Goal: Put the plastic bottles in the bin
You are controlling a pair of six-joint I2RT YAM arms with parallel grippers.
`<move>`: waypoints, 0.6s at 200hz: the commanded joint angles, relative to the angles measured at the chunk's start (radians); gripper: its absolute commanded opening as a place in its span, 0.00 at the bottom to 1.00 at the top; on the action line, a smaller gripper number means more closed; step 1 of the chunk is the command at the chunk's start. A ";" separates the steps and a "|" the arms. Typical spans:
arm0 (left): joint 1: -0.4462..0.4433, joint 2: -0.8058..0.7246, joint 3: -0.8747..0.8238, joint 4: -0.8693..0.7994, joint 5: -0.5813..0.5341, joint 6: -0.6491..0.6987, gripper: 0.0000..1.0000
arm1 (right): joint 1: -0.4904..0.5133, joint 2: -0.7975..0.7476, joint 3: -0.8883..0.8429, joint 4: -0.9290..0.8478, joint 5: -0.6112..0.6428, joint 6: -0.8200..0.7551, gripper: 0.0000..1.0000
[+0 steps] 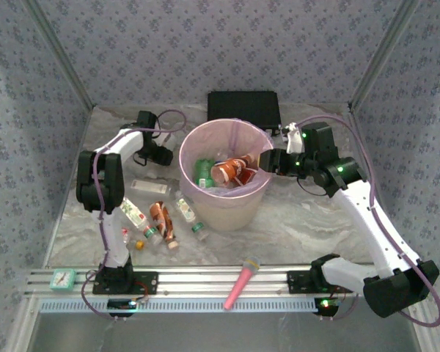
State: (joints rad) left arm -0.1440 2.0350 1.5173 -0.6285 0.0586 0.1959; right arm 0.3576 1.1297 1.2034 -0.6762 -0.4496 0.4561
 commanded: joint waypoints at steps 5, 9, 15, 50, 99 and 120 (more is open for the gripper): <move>0.011 -0.099 0.049 -0.043 -0.038 -0.074 0.66 | -0.004 0.010 0.006 -0.014 -0.001 -0.003 0.45; 0.011 -0.113 0.048 -0.043 -0.052 -0.091 0.66 | -0.003 0.008 0.005 -0.013 -0.001 0.000 0.45; 0.011 -0.135 0.048 -0.064 -0.066 -0.114 0.66 | -0.003 0.005 0.003 -0.009 -0.002 0.005 0.45; 0.013 -0.279 0.089 -0.136 -0.051 -0.224 0.63 | -0.002 -0.005 0.007 0.003 0.000 0.025 0.45; -0.032 -0.605 0.119 -0.247 0.002 -0.251 0.52 | -0.002 -0.038 -0.033 0.031 0.019 0.072 0.45; -0.090 -0.704 0.184 -0.307 0.014 -0.261 0.47 | -0.002 -0.049 -0.033 0.016 0.034 0.074 0.46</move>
State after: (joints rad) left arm -0.1768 1.4349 1.6176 -0.8307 0.0334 -0.0402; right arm 0.3576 1.1080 1.1812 -0.6533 -0.4412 0.5102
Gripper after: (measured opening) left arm 0.629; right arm 0.455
